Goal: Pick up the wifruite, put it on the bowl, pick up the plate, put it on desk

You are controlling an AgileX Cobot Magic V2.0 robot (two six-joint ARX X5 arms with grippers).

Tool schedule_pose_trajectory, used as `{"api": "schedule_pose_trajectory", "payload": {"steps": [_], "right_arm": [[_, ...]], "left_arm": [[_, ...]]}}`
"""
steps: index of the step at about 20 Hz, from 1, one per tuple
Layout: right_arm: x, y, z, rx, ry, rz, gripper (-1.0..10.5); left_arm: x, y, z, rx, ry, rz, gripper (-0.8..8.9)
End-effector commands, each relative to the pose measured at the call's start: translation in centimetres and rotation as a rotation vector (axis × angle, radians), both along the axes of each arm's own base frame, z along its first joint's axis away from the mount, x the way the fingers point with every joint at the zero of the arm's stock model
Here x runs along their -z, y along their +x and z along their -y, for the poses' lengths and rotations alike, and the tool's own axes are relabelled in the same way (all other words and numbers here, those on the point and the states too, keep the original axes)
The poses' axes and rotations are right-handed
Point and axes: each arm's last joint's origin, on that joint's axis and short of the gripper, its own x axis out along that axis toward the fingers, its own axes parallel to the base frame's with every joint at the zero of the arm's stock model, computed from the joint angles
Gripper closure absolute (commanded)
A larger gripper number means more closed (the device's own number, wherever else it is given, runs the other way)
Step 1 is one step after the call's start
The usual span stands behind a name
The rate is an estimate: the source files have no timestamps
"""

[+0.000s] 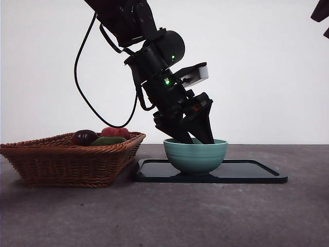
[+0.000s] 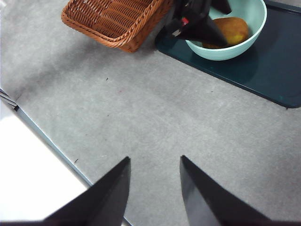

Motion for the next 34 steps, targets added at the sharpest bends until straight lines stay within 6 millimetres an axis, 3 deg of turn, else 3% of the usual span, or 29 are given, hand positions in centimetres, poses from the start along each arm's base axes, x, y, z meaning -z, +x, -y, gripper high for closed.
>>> {"api": "schedule_pose_trajectory", "payload": {"steps": [1, 12, 16, 22, 26, 29, 34], "right_arm": [[-0.2, 0.1, -0.1, -0.011, 0.003, 0.009, 7.8], [-0.2, 0.1, -0.1, -0.011, 0.004, 0.009, 7.8], [-0.2, 0.1, -0.1, -0.011, 0.004, 0.010, 7.8], [-0.2, 0.1, -0.1, -0.011, 0.003, 0.010, 7.8], [-0.2, 0.1, -0.1, -0.010, 0.003, 0.010, 7.8], [-0.2, 0.1, -0.1, -0.013, 0.002, 0.012, 7.8], [-0.2, 0.1, -0.1, -0.018, -0.003, 0.018, 7.8]], "left_arm": [[0.2, 0.2, 0.7, 0.020, -0.002, 0.025, 4.42], [1.6, 0.5, 0.9, 0.032, 0.047, 0.038, 4.45], [1.5, 0.6, 1.0, 0.032, 0.039, 0.049, 6.06], [0.4, 0.8, 1.0, -0.009, 0.012, 0.042, 6.31], [-3.9, 1.1, 0.4, -0.054, -0.041, 0.075, 6.31], [-8.9, 0.8, -1.0, -0.098, -0.102, 0.086, 6.31], [-18.3, -2.0, -5.8, -0.216, -0.251, 0.142, 6.31]]}}
